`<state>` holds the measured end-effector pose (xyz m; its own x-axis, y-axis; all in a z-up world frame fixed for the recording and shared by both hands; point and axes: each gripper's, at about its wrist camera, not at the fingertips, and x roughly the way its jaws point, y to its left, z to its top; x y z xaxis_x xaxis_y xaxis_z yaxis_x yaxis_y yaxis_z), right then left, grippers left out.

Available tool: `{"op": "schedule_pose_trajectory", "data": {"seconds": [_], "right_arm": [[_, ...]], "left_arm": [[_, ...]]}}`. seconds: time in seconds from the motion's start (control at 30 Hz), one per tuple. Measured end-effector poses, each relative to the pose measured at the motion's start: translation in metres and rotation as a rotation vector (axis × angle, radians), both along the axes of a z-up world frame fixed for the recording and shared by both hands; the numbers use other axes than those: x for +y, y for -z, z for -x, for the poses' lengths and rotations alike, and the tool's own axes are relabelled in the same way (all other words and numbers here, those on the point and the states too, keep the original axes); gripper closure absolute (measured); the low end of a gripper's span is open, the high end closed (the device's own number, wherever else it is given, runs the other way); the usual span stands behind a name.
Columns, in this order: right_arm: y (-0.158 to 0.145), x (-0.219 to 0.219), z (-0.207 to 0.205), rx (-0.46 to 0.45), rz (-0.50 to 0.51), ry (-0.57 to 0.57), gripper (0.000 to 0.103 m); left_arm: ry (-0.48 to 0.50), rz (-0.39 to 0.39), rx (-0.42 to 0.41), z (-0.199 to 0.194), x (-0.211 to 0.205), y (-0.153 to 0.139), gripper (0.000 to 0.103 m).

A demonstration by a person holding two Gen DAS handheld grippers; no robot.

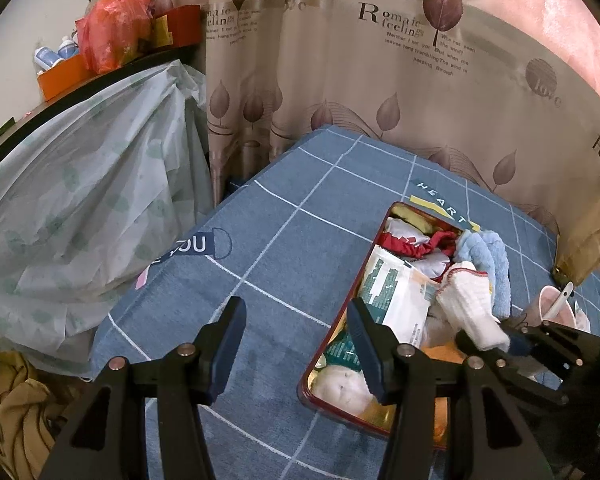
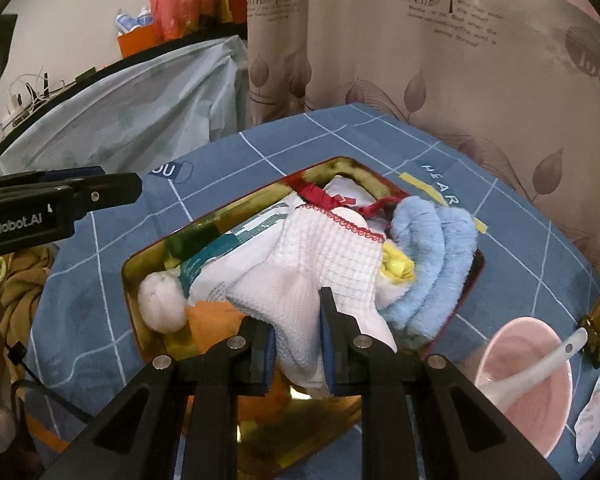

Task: Organize soft objects
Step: 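Carry the white mesh sock with the right gripper over the tray, then open the right gripper to drop the sock and lift away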

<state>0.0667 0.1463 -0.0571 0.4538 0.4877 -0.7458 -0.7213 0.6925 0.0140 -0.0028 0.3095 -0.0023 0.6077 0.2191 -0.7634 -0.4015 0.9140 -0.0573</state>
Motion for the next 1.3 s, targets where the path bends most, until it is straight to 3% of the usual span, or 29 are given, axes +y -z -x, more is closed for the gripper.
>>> {"op": "schedule_pose_trajectory", "data": {"seconds": [0.17,0.27,0.33,0.47,0.53,0.73,0.9,1.03,1.3], "right_arm": [[-0.003,-0.004,0.001,0.009,-0.014,-0.003,0.081],[-0.009,-0.006,0.004,0.000,-0.029,0.002,0.063],[-0.015,-0.007,0.007,-0.014,-0.040,0.004,0.043],[-0.031,-0.010,0.012,-0.046,-0.061,0.007,0.036],[-0.040,-0.013,0.014,-0.057,-0.082,0.011,0.027],[-0.073,-0.039,0.022,-0.098,-0.163,0.041,0.021],[-0.082,-0.085,0.020,-0.132,-0.167,0.123,0.019],[-0.073,-0.143,0.011,-0.140,-0.122,0.246,0.019],[-0.027,-0.278,-0.019,-0.091,-0.004,0.581,0.019]], "left_arm": [[0.001,0.003,0.000,0.000,-0.001,0.000,0.049],[0.003,0.002,-0.003,0.000,0.000,0.000,0.049],[0.004,0.002,-0.003,0.000,-0.002,0.001,0.049],[0.004,0.002,-0.004,0.000,-0.003,0.001,0.049],[0.005,0.001,-0.006,0.000,-0.004,0.001,0.049],[0.005,0.000,-0.004,-0.001,-0.004,0.001,0.049],[0.004,0.001,-0.002,-0.001,-0.004,0.001,0.049],[0.006,-0.008,-0.002,0.000,-0.006,0.000,0.049],[0.019,-0.039,0.016,-0.002,-0.012,0.005,0.049]]}}
